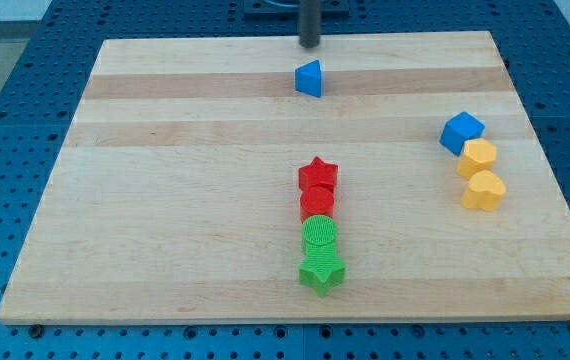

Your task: Slide the blue triangle below the yellow heart

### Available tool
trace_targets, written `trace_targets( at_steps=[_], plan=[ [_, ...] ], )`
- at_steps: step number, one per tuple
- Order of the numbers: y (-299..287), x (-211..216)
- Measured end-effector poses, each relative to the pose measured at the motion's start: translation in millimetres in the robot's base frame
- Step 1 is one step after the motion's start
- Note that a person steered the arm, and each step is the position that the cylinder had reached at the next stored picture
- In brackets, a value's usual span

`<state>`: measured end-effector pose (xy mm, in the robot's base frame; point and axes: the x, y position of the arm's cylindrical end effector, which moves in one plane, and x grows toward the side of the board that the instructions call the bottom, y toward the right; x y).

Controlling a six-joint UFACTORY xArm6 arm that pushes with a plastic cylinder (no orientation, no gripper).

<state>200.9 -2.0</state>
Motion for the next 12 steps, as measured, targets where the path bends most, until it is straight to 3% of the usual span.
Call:
trace_targets(
  at_steps=[1,2,5,10,12],
  plan=[
    [-32,2],
    [-34,41],
    [19,79],
    [117,279],
    [118,281]
  ],
)
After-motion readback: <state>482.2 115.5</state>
